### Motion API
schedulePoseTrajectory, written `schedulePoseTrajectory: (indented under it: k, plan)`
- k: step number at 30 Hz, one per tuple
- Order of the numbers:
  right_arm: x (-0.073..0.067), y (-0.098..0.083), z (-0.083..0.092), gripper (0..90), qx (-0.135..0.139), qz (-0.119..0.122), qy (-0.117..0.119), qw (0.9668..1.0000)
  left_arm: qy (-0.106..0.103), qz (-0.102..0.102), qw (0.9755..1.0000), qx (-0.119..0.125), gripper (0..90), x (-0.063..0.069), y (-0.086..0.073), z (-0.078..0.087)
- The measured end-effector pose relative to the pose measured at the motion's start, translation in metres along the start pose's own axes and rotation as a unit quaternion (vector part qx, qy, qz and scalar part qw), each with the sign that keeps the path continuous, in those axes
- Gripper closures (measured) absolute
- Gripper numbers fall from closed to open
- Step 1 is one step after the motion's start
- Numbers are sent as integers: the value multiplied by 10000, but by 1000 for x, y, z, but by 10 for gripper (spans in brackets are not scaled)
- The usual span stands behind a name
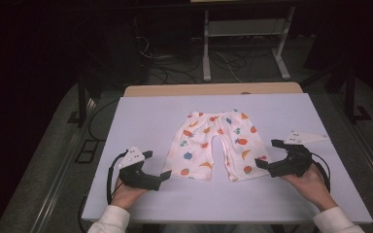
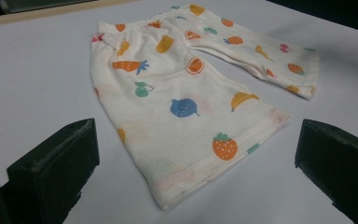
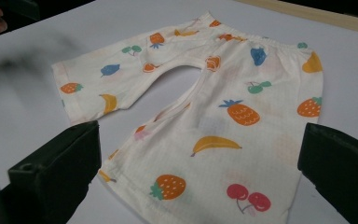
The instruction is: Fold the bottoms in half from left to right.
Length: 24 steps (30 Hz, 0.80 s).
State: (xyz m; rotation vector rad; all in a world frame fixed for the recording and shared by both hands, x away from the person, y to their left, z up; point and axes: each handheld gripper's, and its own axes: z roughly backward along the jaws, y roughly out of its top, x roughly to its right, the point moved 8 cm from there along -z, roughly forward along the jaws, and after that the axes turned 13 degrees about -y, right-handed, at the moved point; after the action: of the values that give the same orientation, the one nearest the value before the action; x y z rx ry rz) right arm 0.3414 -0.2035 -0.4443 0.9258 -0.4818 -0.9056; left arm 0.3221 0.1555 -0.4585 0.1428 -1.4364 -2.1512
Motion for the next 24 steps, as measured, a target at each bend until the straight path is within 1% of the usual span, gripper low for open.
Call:
schedulePoseTrajectory:
  k: [8,13,20,24]
  plan:
    - [3,7,-8,0,-25,-65,-1,10000,13,21,10000,20,0,-1,1,0]
    - [3,20,-13,0,10,-51,23,10000,19,22,10000,35,0,-1,1,1]
    - [-2,40,-19,0,58,44,91,9999,3,35,10000,-9,0,-1,0,-1]
    - [-4,46,-22,0,71,60,114,9999,-6,40,10000,-10,0,0,0,-1]
